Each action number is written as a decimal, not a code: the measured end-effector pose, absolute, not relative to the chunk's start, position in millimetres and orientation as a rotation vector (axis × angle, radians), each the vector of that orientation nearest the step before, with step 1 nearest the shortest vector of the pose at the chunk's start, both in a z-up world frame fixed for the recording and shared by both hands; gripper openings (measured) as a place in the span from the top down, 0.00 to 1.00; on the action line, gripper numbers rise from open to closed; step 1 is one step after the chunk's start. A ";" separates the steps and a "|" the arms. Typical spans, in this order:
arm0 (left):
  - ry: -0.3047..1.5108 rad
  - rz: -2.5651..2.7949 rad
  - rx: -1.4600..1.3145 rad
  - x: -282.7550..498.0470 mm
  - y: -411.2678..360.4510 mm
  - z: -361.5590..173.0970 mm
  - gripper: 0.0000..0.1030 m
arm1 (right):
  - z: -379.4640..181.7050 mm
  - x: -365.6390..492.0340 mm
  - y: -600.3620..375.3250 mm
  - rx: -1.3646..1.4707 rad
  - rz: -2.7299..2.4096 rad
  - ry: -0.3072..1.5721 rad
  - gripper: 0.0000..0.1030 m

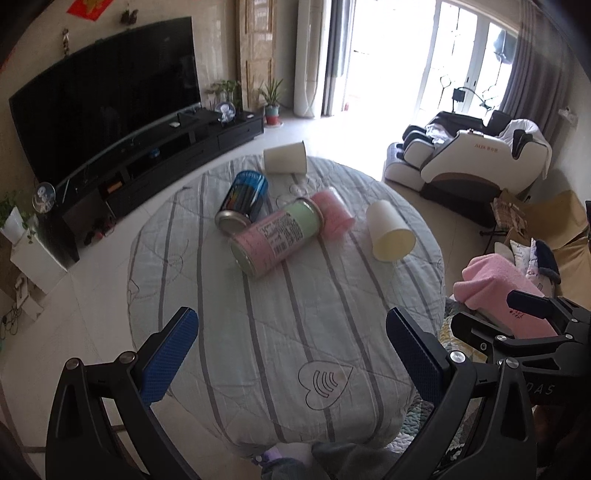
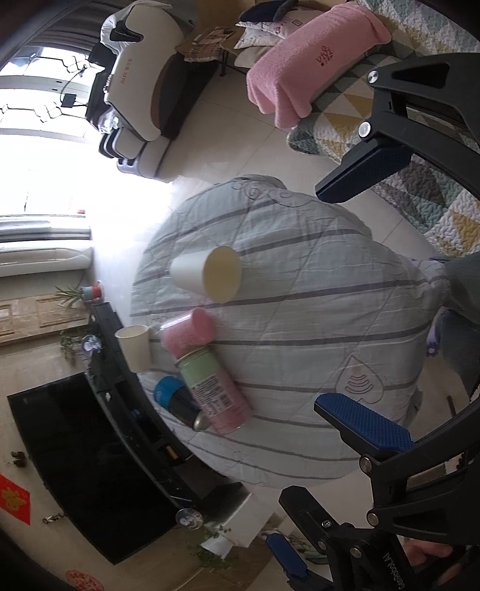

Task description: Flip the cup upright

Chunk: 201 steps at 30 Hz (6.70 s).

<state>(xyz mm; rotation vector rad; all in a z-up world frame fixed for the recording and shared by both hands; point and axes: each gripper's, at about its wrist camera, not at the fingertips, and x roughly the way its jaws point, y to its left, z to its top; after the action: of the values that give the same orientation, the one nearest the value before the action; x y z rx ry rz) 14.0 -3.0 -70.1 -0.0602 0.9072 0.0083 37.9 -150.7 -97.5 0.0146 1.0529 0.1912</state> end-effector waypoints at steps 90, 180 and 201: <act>1.092 0.089 -0.057 312.7 209.4 -141.1 0.01 | -223.3 462.6 10.6 0.633 -0.116 1.301 0.34; 1.053 -0.053 -0.176 114.7 -43.1 -133.3 0.27 | -196.3 134.0 -226.7 0.326 0.200 1.483 0.21; 1.089 -0.066 -0.126 101.0 -50.8 -162.3 0.13 | -208.6 123.1 -218.3 0.321 0.208 1.519 0.21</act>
<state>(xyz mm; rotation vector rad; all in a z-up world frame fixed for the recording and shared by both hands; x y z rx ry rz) 101.0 -50.8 -162.3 -0.1260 1.0895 -0.0662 123.1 -218.3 -208.6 0.3205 1.5188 0.2076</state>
